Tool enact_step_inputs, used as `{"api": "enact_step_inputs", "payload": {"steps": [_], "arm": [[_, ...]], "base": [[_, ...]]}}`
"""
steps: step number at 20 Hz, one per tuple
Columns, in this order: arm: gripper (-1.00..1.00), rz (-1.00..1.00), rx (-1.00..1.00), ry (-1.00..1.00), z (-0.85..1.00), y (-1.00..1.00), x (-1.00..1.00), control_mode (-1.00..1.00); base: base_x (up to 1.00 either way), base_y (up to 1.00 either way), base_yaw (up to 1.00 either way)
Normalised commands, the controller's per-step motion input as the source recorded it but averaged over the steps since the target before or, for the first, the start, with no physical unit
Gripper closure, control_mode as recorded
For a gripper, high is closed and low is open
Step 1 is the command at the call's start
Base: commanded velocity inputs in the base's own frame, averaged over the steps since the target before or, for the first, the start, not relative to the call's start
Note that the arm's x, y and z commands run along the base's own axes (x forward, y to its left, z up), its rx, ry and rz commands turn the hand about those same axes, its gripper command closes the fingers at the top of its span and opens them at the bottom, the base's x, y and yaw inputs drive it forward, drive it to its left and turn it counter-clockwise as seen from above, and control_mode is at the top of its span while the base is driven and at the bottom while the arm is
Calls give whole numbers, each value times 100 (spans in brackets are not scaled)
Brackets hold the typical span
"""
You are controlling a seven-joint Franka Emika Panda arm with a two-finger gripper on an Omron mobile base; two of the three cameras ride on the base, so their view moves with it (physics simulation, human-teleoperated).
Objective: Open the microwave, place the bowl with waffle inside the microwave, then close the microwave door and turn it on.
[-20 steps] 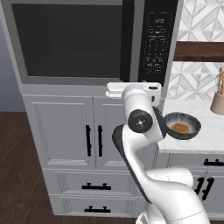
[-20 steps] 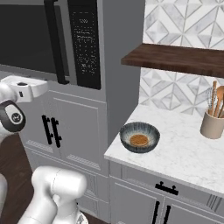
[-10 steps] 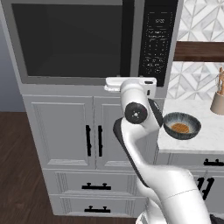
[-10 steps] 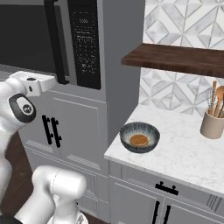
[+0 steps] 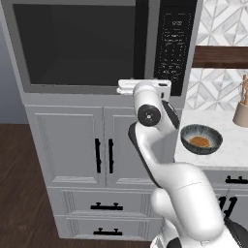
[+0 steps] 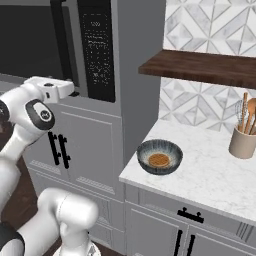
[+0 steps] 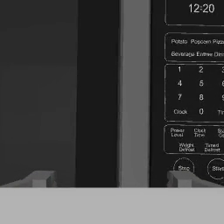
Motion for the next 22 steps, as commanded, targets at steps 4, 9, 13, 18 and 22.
{"api": "enact_step_inputs", "payload": {"steps": [4,9,13,18,22], "arm": [[-100,0,0,0,0,0,77,-100],[-100,0,0,0,0,0,75,-100],[-100,0,-1,8,-8,19,90,-100],[-100,0,-3,16,-29,63,100,-100],[100,0,-9,18,-46,100,100,-100]], "base": [[0,0,0],[0,0,0],[0,0,0],[0,0,0],[0,0,0]]}}
